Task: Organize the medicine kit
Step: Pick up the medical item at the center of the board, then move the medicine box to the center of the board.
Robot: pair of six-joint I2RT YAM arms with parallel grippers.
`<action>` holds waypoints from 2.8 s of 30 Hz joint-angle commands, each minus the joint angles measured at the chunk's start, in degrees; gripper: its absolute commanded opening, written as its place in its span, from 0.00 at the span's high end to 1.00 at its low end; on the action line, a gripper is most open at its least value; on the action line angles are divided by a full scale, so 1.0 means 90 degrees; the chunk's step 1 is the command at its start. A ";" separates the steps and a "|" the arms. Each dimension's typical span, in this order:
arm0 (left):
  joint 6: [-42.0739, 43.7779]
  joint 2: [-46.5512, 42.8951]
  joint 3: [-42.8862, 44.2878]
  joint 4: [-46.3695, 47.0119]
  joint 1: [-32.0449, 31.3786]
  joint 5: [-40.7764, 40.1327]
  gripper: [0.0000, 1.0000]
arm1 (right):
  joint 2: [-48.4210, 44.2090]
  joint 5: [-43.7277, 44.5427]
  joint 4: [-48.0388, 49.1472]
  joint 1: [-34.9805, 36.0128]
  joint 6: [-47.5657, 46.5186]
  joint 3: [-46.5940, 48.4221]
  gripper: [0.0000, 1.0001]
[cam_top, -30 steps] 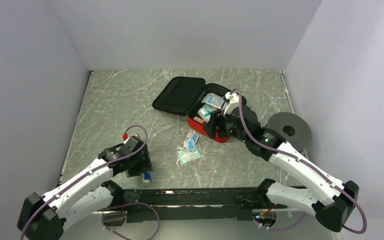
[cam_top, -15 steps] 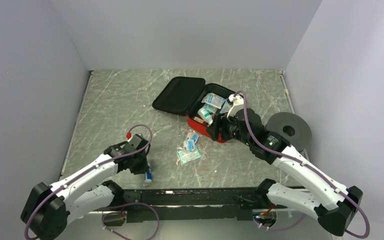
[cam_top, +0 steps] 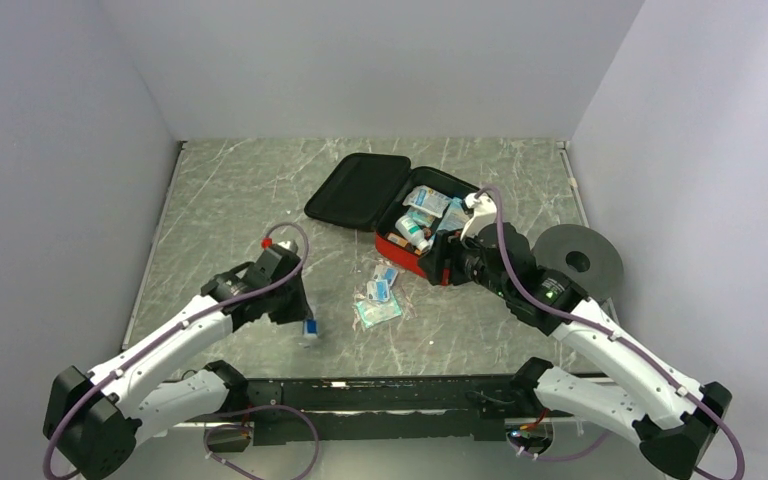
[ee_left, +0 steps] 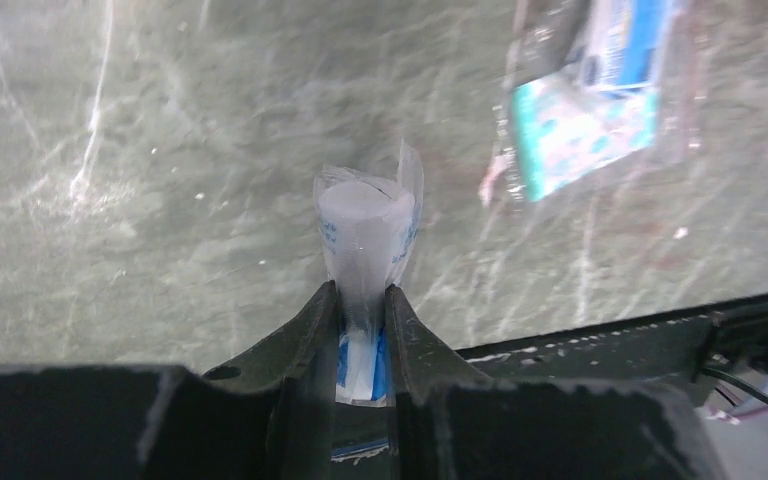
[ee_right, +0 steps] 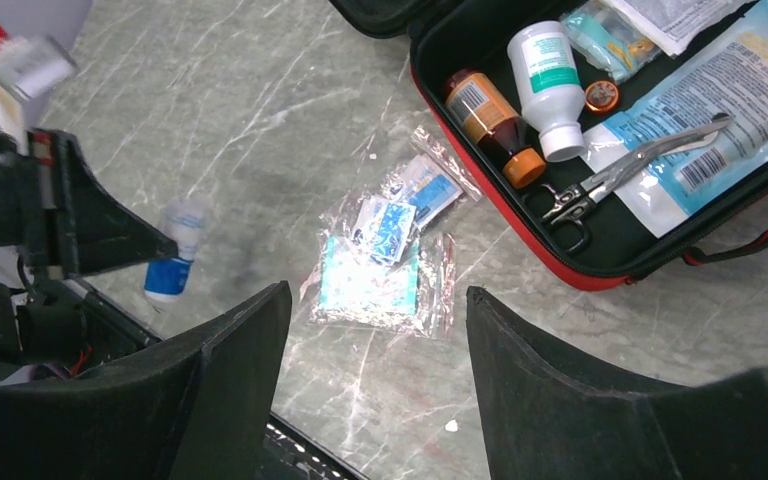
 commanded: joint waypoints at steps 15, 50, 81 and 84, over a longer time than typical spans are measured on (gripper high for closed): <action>0.0683 0.0808 0.2293 0.0014 -0.0104 0.0672 0.95 | 0.1131 0.0820 0.0805 -0.0282 -0.0134 -0.0056 0.32; 0.0898 -0.0378 0.2492 -0.0610 -0.0114 0.0648 0.95 | 0.4959 -0.0309 0.2069 -0.0648 -0.2380 0.1268 0.63; 0.0977 -0.0711 0.2582 -0.0860 -0.0108 0.0429 0.96 | 0.3966 -0.1379 0.2952 0.0456 -0.2565 -0.0311 1.00; 0.0988 -0.0715 0.2651 -0.0884 -0.0114 0.0435 0.96 | 0.3810 -0.1307 0.2964 0.0799 -0.2527 -0.0564 1.00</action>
